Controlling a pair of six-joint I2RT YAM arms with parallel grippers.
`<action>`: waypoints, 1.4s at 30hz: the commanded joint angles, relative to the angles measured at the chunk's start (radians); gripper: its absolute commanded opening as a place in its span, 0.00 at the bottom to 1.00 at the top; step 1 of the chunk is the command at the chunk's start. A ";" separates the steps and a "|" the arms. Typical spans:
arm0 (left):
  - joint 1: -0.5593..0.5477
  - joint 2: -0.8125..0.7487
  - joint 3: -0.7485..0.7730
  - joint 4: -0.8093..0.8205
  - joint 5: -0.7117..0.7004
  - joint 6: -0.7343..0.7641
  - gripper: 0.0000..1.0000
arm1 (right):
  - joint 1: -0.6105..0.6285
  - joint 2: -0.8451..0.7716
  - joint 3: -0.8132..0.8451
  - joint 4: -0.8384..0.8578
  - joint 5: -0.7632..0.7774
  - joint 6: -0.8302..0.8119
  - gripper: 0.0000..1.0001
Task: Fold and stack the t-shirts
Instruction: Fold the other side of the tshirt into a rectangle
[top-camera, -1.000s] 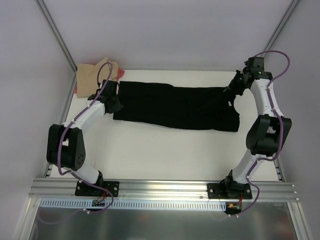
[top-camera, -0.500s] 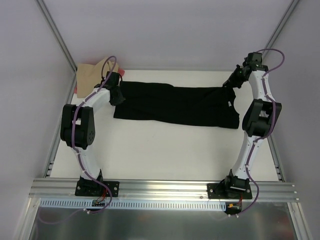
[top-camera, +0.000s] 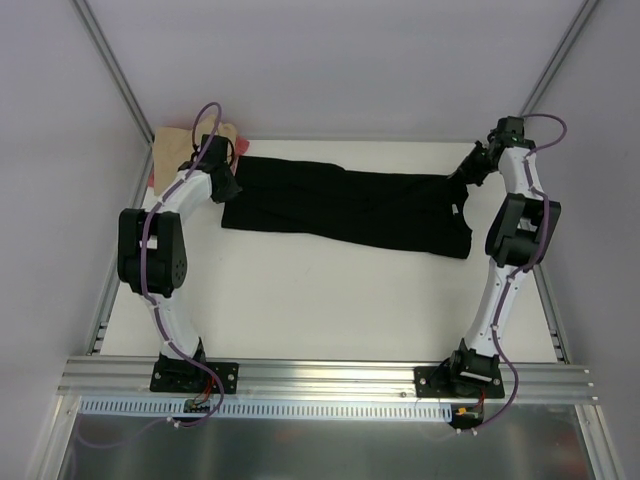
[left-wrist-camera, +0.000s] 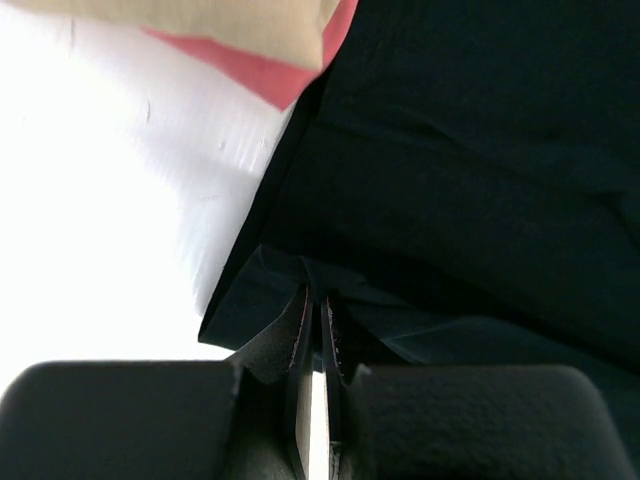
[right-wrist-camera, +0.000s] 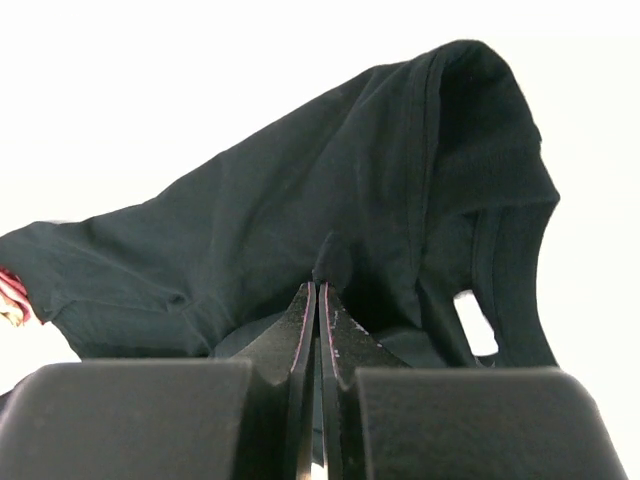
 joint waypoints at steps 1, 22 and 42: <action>0.012 0.030 0.080 -0.015 -0.018 0.031 0.00 | -0.004 0.036 0.053 0.023 -0.026 0.015 0.01; 0.009 -0.248 -0.176 0.247 -0.141 0.014 0.99 | 0.006 -0.295 -0.237 0.222 -0.023 0.007 0.99; -0.095 -0.826 -0.554 0.092 0.324 -0.071 0.99 | 0.116 -0.369 -0.737 0.227 -0.026 -0.005 0.99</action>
